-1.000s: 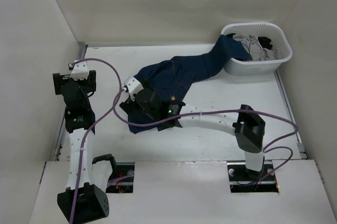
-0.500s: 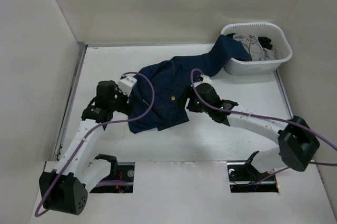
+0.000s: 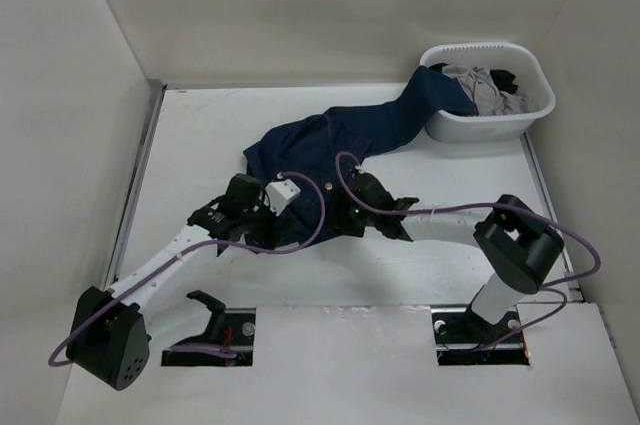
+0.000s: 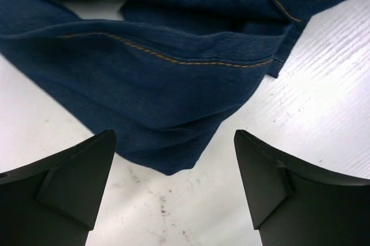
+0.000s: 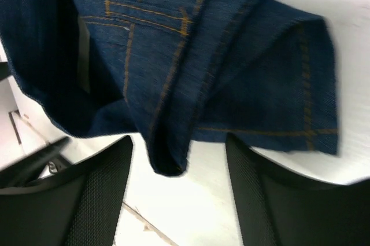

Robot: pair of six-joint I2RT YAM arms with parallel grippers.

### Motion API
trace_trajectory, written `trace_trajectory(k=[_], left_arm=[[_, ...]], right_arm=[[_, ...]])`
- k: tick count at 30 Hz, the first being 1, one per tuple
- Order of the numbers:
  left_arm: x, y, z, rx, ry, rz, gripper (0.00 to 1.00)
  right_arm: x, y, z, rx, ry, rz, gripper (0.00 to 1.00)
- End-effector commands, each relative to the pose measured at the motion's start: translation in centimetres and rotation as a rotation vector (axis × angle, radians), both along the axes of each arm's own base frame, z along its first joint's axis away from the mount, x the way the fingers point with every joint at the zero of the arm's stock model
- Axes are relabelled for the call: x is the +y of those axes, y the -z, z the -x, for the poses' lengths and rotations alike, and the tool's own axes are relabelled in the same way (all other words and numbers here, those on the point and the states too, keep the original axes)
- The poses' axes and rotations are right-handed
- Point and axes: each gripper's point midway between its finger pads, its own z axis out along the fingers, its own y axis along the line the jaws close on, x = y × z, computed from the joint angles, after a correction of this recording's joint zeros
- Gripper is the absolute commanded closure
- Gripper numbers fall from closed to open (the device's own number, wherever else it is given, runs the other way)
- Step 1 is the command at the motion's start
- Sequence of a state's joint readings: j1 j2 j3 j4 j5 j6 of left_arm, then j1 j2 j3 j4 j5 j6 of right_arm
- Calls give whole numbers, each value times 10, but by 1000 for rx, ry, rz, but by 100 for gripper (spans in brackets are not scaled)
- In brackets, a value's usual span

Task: Fold and stack the trousers
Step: Flatten the trousers out

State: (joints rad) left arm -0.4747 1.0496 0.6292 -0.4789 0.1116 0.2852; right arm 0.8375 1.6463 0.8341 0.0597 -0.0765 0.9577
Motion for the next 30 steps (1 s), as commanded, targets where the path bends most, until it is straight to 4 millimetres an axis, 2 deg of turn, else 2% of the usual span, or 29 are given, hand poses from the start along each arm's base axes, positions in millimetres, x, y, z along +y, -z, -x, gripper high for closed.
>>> trace_trajectory(k=[1, 2, 5, 6, 7, 9, 10, 11, 12, 13, 14, 15, 16, 18, 21, 23, 25, 27, 29, 30], left_arm=[[-14, 0, -7, -39, 40, 7, 16], [-17, 1, -8, -44, 48, 9, 16], [-26, 8, -11, -57, 81, -8, 17], [-29, 11, -13, -66, 100, -18, 26], [-30, 13, -14, -72, 108, -24, 36], [-25, 12, -23, -107, 92, -44, 75], [-17, 11, -30, -130, 61, -66, 88], [-1, 7, -41, -166, 11, -107, 97], [11, 0, -51, -201, -24, -132, 100], [27, -9, -61, -238, -60, -154, 100], [50, -26, -76, -295, -109, -172, 100], [61, -32, -82, -314, -133, -176, 100], [80, -46, -93, -348, -169, -181, 100], [121, -76, -113, -405, -261, -180, 99], [180, -127, -140, -487, -403, -117, 91], [207, -158, -152, -541, -455, -66, 80], [229, -181, -165, -583, -502, -66, 65], [243, -193, -174, -595, -527, -87, 47], [243, -197, -178, -592, -508, -117, 37], [234, -197, -180, -589, -478, -128, 35]], right_arm=[[30, -25, -6, -30, -42, -103, 42], [30, -23, -6, -21, -48, -105, 49], [37, -25, -3, -15, -78, -120, 86], [36, -38, -8, -42, -76, -139, 100], [36, -47, -11, -59, -74, -150, 100], [30, -95, -28, -150, -52, -213, 100], [25, -121, -36, -198, -40, -238, 100], [16, -155, -44, -259, -28, -260, 100], [3, -194, -51, -331, -16, -270, 100], [-3, -214, -53, -371, -9, -274, 100], [-18, -257, -55, -458, -5, -276, 100], [-26, -278, -53, -502, -6, -272, 100], [-37, -306, -51, -562, -6, -264, 100], [-54, -350, -46, -656, -12, -249, 100], [-75, -418, -34, -809, -12, -236, 100], [-86, -456, -28, -891, 3, -244, 100], [-94, -481, -22, -945, 15, -259, 100], [-101, -495, -19, -973, 28, -274, 100], [-109, -502, -16, -990, 44, -286, 100], [-112, -505, -14, -998, 48, -290, 100]])
